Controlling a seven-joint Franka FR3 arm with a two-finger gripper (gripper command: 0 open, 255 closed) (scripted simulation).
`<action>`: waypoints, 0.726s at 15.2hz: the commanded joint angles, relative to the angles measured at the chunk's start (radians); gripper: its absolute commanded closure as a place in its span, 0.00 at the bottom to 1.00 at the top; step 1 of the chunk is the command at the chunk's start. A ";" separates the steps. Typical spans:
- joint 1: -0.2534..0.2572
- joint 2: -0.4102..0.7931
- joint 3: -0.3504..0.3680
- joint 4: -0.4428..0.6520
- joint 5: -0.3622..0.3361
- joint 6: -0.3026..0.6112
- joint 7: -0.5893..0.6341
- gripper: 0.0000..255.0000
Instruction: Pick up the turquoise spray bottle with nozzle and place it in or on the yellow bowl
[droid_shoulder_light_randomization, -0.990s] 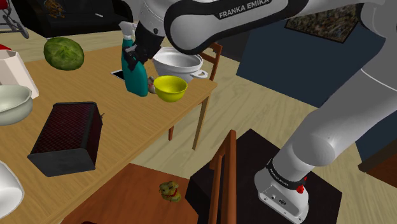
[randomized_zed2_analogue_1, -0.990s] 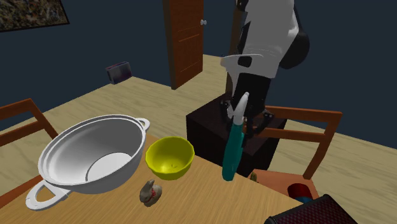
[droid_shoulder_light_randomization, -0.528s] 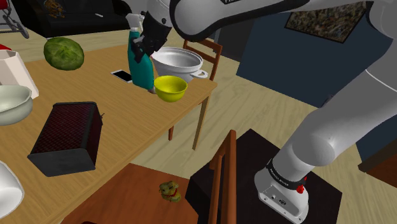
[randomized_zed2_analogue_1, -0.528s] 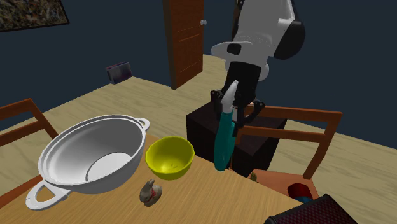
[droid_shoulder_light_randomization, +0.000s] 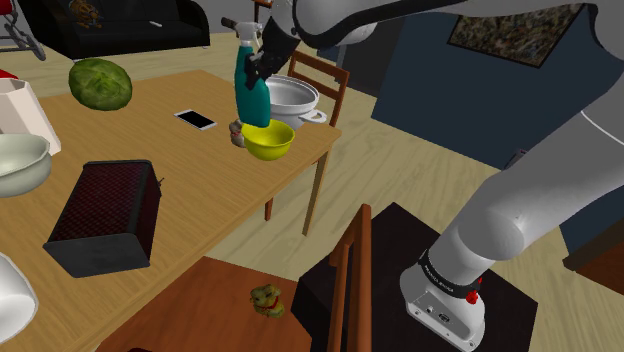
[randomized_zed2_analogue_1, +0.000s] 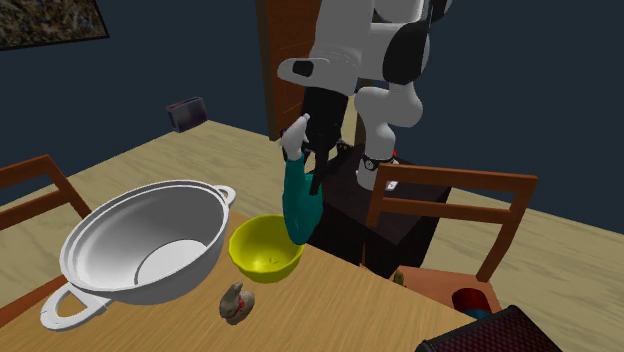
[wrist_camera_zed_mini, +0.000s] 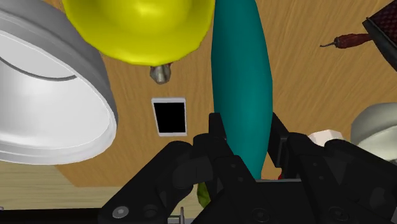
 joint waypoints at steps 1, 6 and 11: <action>-0.009 -0.005 -0.042 -0.012 0.032 0.004 -0.076 1.00; -0.035 0.009 -0.132 -0.004 0.095 -0.005 -0.235 1.00; -0.032 0.029 -0.131 -0.051 0.104 0.063 -0.246 1.00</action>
